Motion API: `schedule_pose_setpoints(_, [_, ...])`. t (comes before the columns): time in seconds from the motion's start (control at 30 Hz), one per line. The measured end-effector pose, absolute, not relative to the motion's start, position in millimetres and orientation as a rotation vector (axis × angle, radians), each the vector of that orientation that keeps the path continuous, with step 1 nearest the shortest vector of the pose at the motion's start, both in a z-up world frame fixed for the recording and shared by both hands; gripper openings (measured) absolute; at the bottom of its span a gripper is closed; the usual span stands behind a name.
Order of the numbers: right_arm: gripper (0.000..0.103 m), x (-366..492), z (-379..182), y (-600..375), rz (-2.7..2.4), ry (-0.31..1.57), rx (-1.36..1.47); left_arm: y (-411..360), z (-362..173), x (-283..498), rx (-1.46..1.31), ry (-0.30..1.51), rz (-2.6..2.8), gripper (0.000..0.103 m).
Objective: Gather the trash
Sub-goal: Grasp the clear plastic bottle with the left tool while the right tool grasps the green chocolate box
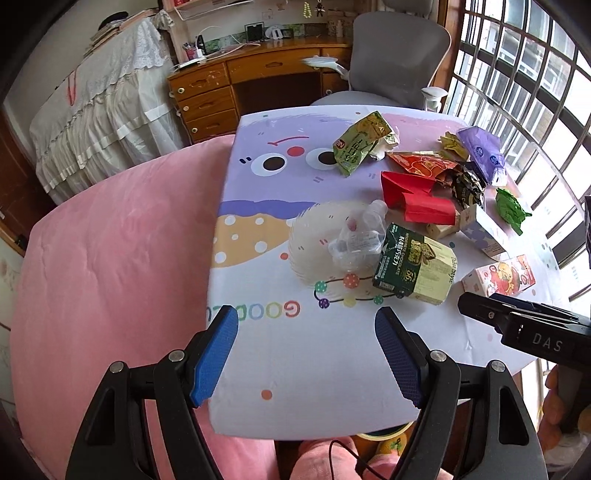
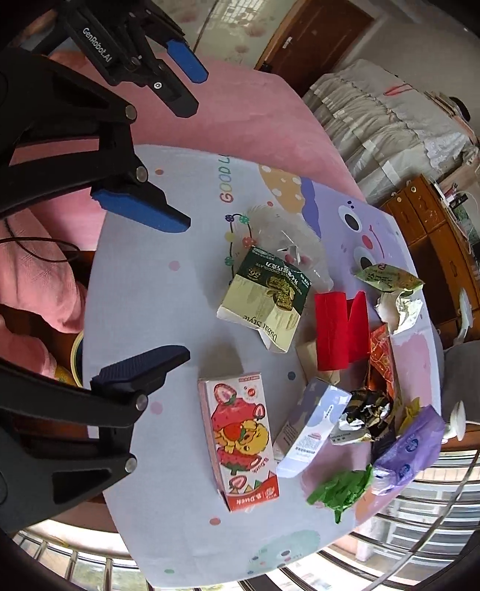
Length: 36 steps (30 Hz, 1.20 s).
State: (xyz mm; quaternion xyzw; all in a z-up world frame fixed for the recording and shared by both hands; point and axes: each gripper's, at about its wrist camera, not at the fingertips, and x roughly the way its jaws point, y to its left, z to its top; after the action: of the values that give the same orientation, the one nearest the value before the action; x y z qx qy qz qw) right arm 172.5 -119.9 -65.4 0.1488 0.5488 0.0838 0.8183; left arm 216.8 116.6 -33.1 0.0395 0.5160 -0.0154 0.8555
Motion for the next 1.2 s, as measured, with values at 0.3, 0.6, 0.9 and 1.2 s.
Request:
schedule_pose_setpoints(0.3, [0.060,238,-125,-132,0.081,1.247,0.521,102,-71,303,0.135,1.154,-0.181,0.078])
schedule_pose_setpoints(0.6, [0.052,277,-161,-135,0.058,1.237,0.624,77,-95,346,0.134,1.235,-0.291,0.078])
schedule_pose_setpoints(0.9, [0.017,286,-151,-125,0.147,1.212,0.629,63,-113,365,0.120,1.295,-0.336,0.078])
schedule_pose_setpoints(1.2, [0.009,255,-88,-127,0.085,1.151,0.463,41,-144,379,0.292,1.349,-0.297,0.067])
